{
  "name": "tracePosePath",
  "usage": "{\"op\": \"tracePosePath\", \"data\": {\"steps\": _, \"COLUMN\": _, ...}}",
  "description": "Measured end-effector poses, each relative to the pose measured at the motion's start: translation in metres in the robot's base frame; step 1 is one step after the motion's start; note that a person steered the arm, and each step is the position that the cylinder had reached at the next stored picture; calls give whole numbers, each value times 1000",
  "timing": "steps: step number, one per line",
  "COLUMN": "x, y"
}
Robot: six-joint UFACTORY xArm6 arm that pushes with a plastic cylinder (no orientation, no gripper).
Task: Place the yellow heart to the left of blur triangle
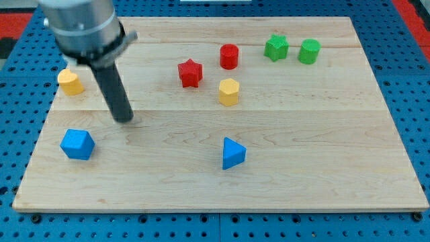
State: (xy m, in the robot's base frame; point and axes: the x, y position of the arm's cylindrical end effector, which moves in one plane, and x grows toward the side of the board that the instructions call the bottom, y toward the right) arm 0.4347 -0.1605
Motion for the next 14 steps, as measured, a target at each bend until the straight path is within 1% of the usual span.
{"op": "tracePosePath", "data": {"steps": 1, "x": -72, "y": -34}}
{"op": "tracePosePath", "data": {"steps": 2, "x": -97, "y": -76}}
{"op": "tracePosePath", "data": {"steps": 3, "x": -67, "y": -124}}
{"op": "tracePosePath", "data": {"steps": 5, "x": 2, "y": -103}}
{"op": "tracePosePath", "data": {"steps": 6, "x": 0, "y": -57}}
{"op": "tracePosePath", "data": {"steps": 7, "x": 0, "y": 98}}
{"op": "tracePosePath", "data": {"steps": 8, "x": 27, "y": 241}}
{"op": "tracePosePath", "data": {"steps": 9, "x": 76, "y": 311}}
{"op": "tracePosePath", "data": {"steps": 10, "x": 133, "y": 280}}
{"op": "tracePosePath", "data": {"steps": 11, "x": 131, "y": 207}}
{"op": "tracePosePath", "data": {"steps": 12, "x": 86, "y": 181}}
{"op": "tracePosePath", "data": {"steps": 13, "x": 69, "y": 177}}
{"op": "tracePosePath", "data": {"steps": 14, "x": 67, "y": 143}}
